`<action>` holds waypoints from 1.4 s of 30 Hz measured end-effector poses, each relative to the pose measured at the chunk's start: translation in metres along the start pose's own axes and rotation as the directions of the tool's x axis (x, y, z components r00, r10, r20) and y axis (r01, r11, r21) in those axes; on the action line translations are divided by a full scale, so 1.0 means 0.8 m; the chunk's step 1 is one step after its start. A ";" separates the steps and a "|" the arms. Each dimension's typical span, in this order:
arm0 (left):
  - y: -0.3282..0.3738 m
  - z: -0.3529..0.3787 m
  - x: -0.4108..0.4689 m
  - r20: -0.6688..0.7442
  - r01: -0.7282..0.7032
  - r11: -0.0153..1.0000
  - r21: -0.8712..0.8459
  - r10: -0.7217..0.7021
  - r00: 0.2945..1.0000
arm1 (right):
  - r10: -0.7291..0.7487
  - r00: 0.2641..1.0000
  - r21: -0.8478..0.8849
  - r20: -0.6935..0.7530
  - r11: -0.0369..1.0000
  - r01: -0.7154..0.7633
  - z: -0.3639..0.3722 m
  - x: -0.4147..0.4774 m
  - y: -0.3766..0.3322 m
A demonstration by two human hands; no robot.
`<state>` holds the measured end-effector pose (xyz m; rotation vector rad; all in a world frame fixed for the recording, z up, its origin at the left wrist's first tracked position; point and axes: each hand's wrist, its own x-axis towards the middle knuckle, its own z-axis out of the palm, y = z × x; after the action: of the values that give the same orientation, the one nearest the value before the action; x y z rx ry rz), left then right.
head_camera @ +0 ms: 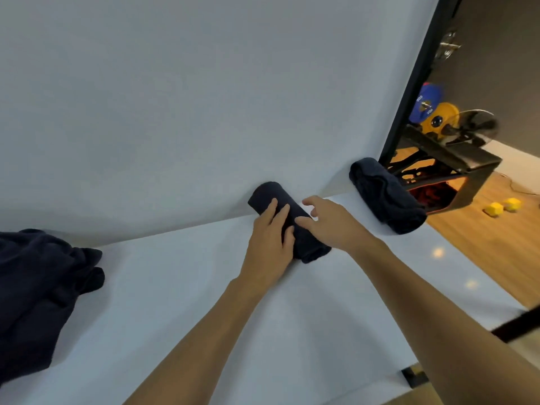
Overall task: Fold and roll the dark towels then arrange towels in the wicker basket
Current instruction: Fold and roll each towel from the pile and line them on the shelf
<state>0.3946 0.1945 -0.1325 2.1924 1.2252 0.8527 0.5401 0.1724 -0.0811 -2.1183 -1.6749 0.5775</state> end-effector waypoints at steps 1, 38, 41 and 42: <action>0.008 0.008 0.002 -0.001 0.004 0.999 -0.040 -0.004 1.000 | -0.043 0.996 -0.085 -0.079 0.996 0.036 0.001 -0.003 0.004; -0.024 -0.139 -0.058 -0.086 0.304 0.925 0.228 -0.292 0.953 | -0.454 0.887 0.055 -0.085 0.887 0.459 0.088 -0.044 -0.135; -0.068 -0.213 -0.121 -0.260 0.453 0.734 0.506 -0.371 0.891 | -0.547 0.833 0.182 0.085 0.830 0.527 0.141 -0.068 -0.199; -0.078 -0.236 -0.144 -0.315 0.480 0.650 0.590 -0.361 0.877 | -0.571 0.810 0.211 0.132 0.815 0.540 0.157 -0.076 -0.217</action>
<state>0.1771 0.1453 -0.0768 2.1678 2.3019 0.4404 0.3181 0.1562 -0.0898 -1.3781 -2.1470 0.7091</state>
